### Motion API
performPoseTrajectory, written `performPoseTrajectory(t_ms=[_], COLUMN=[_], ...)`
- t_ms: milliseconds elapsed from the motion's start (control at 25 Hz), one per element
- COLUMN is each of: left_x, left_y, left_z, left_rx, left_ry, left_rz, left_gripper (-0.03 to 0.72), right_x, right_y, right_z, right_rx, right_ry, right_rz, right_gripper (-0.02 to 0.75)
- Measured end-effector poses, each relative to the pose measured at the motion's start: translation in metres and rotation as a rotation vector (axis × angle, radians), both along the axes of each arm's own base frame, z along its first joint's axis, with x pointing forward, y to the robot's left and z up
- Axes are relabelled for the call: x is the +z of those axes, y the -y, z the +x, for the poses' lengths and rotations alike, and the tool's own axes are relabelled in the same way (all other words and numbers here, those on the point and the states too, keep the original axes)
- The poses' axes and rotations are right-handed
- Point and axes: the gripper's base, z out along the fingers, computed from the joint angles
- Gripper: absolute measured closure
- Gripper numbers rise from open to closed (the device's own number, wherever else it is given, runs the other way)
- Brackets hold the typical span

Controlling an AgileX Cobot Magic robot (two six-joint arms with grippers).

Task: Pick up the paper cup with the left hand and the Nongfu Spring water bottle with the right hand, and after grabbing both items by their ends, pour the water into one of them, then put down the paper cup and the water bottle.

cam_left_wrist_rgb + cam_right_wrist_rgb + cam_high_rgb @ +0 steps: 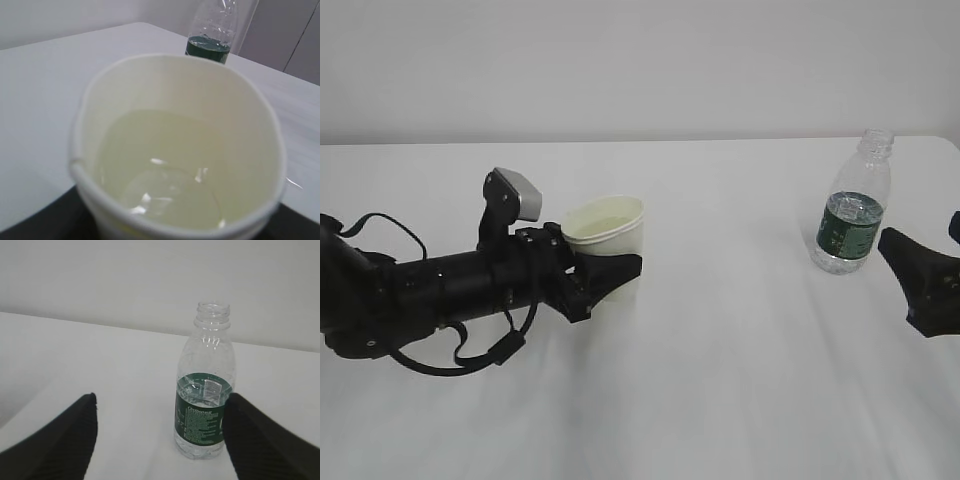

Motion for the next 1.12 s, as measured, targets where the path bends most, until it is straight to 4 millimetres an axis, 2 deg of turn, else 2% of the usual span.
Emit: performPoseTrajectory(t_ms=[280, 600, 800, 1120], left_x=[0.005, 0.003, -0.002, 0.002], left_y=[-0.011, -0.033, -0.051, -0.075], left_z=[0.002, 0.011, 0.012, 0.011], left_rx=[0.043, 0.123, 0.227, 0.42], left_ry=[0.016, 0.005, -0.014, 0.011], left_rz=[0.004, 0.004, 0.013, 0.031], left_gripper=[0.258, 0.259, 0.259, 0.259], right_x=[0.0, 0.0, 0.0, 0.0], right_y=[0.0, 0.0, -0.003, -0.003], right_z=[0.0, 0.0, -0.001, -0.001], right_rx=[0.0, 0.004, 0.03, 0.033], right_ry=[0.0, 0.0, 0.0, 0.0], right_rz=[0.0, -0.001, -0.01, -0.012], right_gripper=[0.145, 0.146, 0.146, 0.146])
